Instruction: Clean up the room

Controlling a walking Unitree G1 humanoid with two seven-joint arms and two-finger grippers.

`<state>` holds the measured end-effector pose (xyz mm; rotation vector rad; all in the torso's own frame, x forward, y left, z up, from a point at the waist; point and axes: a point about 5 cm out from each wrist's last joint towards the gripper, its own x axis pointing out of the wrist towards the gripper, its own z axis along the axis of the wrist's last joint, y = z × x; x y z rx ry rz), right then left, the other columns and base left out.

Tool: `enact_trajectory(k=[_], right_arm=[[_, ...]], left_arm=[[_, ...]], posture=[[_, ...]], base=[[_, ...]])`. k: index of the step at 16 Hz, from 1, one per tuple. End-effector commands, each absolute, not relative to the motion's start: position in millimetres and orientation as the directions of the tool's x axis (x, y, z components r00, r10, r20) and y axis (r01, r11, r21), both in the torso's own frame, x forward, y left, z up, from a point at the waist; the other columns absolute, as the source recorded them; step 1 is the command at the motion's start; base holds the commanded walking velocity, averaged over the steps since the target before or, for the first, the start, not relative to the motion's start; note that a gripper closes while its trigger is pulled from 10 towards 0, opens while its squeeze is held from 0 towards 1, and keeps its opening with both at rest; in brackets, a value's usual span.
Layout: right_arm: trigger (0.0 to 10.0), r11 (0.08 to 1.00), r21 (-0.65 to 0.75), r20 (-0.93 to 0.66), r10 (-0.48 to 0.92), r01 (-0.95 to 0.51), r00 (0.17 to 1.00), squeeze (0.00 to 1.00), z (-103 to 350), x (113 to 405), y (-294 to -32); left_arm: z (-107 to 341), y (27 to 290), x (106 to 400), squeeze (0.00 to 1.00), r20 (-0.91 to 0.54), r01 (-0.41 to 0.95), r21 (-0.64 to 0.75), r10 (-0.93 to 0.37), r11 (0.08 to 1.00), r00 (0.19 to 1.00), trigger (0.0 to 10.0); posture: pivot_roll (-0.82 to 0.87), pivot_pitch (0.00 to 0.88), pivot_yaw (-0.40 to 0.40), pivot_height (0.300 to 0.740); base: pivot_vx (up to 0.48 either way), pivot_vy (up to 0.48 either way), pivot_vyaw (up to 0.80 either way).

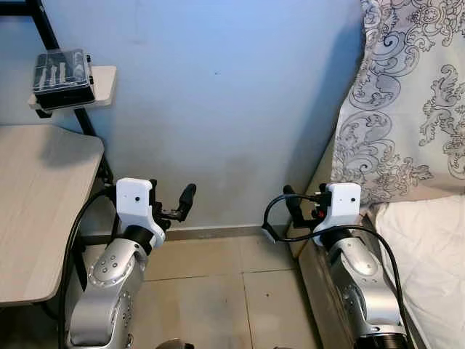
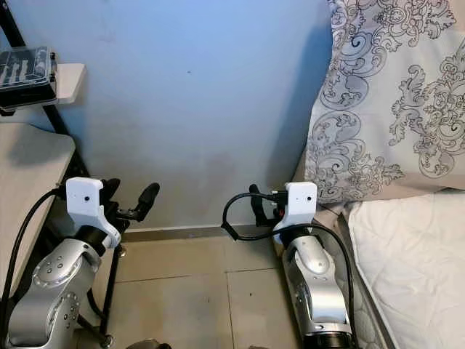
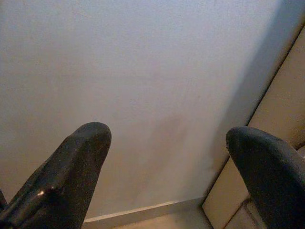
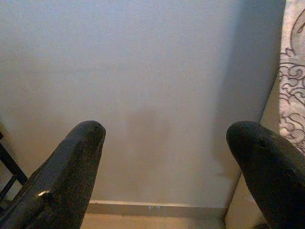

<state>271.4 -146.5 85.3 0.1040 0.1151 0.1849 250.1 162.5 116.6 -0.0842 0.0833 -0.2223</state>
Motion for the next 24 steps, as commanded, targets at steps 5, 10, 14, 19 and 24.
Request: enact_trajectory(k=[5, 10, 14, 19, 24], right_arm=[[10.0, 0.98, 0.104, -0.107, 0.18, -0.169, 0.978, 0.0, 87.6, 274.5, -148.7], [10.0, 0.985, 0.069, -0.16, 0.169, -0.159, 0.973, 0.0, 75.2, 296.1, -140.0], [10.0, 0.984, 0.077, -0.123, 0.169, -0.161, 0.978, 0.0, 77.6, 299.5, -138.8], [10.0, 0.98, 0.092, -0.106, 0.186, -0.176, 0.977, 0.0, 75.5, 292.5, -144.1], [10.0, 0.981, 0.113, -0.115, 0.171, -0.158, 0.979, 0.0, 70.6, 287.4, -148.3]], left_arm=[[116.8, 160.5, 252.4, 0.0, -0.079, 0.222, -0.081, -0.228, 0.972, 0.97, 10.0], [108.0, 150.0, 278.5, 0.0, -0.092, 0.214, -0.089, -0.222, 0.973, 0.971, 10.0], [107.8, 149.1, 282.8, 0.0, -0.08, 0.23, -0.078, -0.236, 0.97, 0.968, 10.0], [93.6, 154.4, 277.5, 0.0, -0.132, 0.212, -0.131, -0.229, 0.968, 0.964, 10.0], [99.3, 136.1, 270.8, 0.0, -0.079, 0.382, -0.092, -0.389, 0.92, 0.918, 10.0]], posture=[[-0.08, 0.0, -0.024, 0.74], [-0.1, 0.0, -0.009, 0.74], [-0.1, 0.0, -0.001, 0.74], [-0.12, 0.0, 0.009, 0.74], [-0.13, 0.0, 0.026, 0.74]], base=[[0.0, 0.0, 0.0], [0.0, 0.0, -0.36], [0.0, 0.0, -0.62], [0.0, 0.0, -0.62], [0.0, -0.288, -0.64]])
